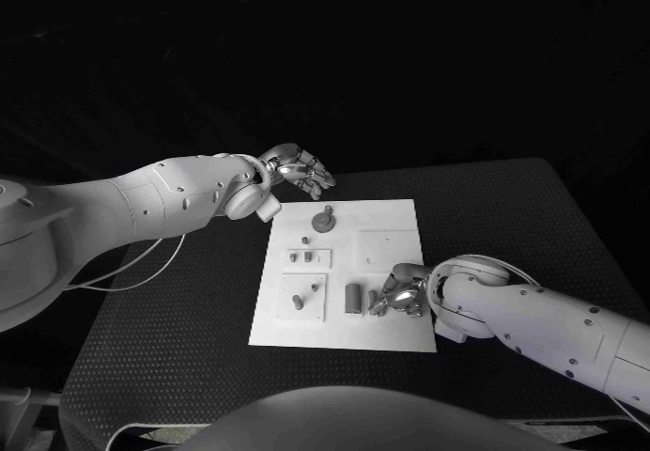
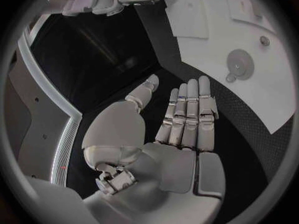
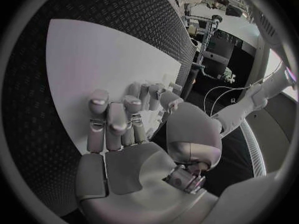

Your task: Assemble the parts on the task board

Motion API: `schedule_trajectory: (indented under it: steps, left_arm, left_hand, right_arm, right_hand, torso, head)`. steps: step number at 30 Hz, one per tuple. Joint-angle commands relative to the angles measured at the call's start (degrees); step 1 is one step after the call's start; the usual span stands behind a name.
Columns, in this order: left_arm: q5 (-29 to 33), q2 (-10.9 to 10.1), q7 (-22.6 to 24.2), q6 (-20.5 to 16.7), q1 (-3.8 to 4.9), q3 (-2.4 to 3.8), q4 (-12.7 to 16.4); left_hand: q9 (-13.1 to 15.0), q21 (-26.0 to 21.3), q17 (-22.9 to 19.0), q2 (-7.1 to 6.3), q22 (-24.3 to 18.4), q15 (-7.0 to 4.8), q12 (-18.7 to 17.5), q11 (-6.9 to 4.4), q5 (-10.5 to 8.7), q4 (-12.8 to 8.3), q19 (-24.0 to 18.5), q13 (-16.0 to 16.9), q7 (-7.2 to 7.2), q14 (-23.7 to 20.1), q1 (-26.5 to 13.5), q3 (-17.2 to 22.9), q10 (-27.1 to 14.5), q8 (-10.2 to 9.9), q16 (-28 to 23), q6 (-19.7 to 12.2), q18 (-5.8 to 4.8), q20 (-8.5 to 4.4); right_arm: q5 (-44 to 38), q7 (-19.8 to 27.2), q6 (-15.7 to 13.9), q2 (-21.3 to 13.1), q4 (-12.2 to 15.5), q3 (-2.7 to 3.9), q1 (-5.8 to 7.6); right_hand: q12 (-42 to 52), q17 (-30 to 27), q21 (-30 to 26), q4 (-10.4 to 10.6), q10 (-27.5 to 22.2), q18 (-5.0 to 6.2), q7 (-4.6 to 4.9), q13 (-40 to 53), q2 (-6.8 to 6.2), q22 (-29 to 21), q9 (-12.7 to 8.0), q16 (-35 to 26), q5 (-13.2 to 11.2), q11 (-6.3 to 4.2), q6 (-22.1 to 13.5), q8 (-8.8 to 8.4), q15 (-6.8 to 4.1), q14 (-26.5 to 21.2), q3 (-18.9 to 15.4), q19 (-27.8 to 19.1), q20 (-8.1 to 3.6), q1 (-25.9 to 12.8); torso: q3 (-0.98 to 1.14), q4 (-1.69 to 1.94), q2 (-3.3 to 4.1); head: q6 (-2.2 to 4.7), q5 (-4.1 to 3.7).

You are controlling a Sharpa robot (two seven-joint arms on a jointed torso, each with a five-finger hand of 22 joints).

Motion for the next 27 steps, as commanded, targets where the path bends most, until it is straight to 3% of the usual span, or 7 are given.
schedule_trajectory:
  steps: [1,6,20,27]
  left_arm:
    - [-0.01,0.03,0.2,0.82,0.05,0.03,0.1]
    - [-0.01,0.05,0.14,0.93,0.05,0.03,0.11]
    - [-0.01,0.01,-0.1,1.13,0.05,0.03,0.08]
    - [-0.01,-0.05,-0.23,1.22,0.05,0.03,0.09]
  left_hand:
    - [-0.08,-0.09,0.1,-0.02,-0.01,-0.07,0.28,-0.02,-0.11,0.01,-0.16,-0.09,-0.06,0.26,-0.39,0.46,-0.22,0.36,-0.19,-0.51,1.15,0.06]
    - [-0.09,-0.09,0.11,-0.02,-0.01,-0.06,0.28,-0.02,-0.12,0.03,-0.16,-0.09,-0.05,0.26,-0.43,0.45,-0.23,0.36,-0.2,-0.52,1.15,0.07]
    - [-0.1,-0.1,0.17,0.01,-0.01,-0.05,0.27,-0.01,-0.12,0.12,-0.17,-0.11,-0.03,0.25,-0.62,0.41,-0.25,0.36,-0.26,-0.55,1.14,0.08]
    - [-0.1,-0.11,0.19,0.0,-0.02,-0.05,0.26,0.0,-0.12,0.13,-0.19,-0.11,-0.03,0.25,-0.67,0.4,-0.26,0.36,-0.29,-0.57,1.14,0.08]
  right_arm:
    - [-0.44,-0.18,1.07,0.16,-0.3,-0.13,-0.28]
    - [-0.43,-0.05,1.2,0.24,-0.68,-0.13,-0.33]
    - [0.82,1.0,1.25,-0.08,-0.75,-0.13,-0.35]
    - [1.32,1.38,1.22,-0.23,-0.6,-0.13,-0.35]
  right_hand:
    - [0.09,0.0,0.03,-0.56,0.21,2.59,-0.09,-0.05,0.99,0.7,-0.09,0.16,-0.17,-0.17,0.41,0.22,-0.46,0.07,-0.42,-0.09,0.08,0.39]
    - [0.09,0.11,0.03,-1.6,0.21,2.59,-0.1,-0.07,2.26,0.72,-0.1,0.21,-0.12,-0.17,0.41,0.22,-0.46,0.11,-0.8,-0.16,0.07,0.79]
    - [0.01,-0.16,-0.12,-1.02,0.19,2.59,-0.07,-0.15,2.47,0.65,-0.21,0.08,-0.06,-0.14,0.4,0.16,-0.42,-0.05,-1.3,-0.22,0.24,-0.56]
    - [-0.01,-0.32,-0.17,-0.94,0.18,2.59,-0.06,-0.17,1.69,0.63,-0.25,0.0,-0.06,-0.13,0.38,0.13,-0.43,-0.15,-1.34,-0.27,0.24,-0.79]
  torso:
    - [-0.01,-0.02,0.0]
    - [-0.01,0.01,0.0]
    - [-0.04,0.01,0.0]
    - [-0.04,0.01,-0.01]
  head:
    - [0.0,-0.01]
    - [0.0,0.01]
    - [0.0,0.07]
    - [0.0,0.11]
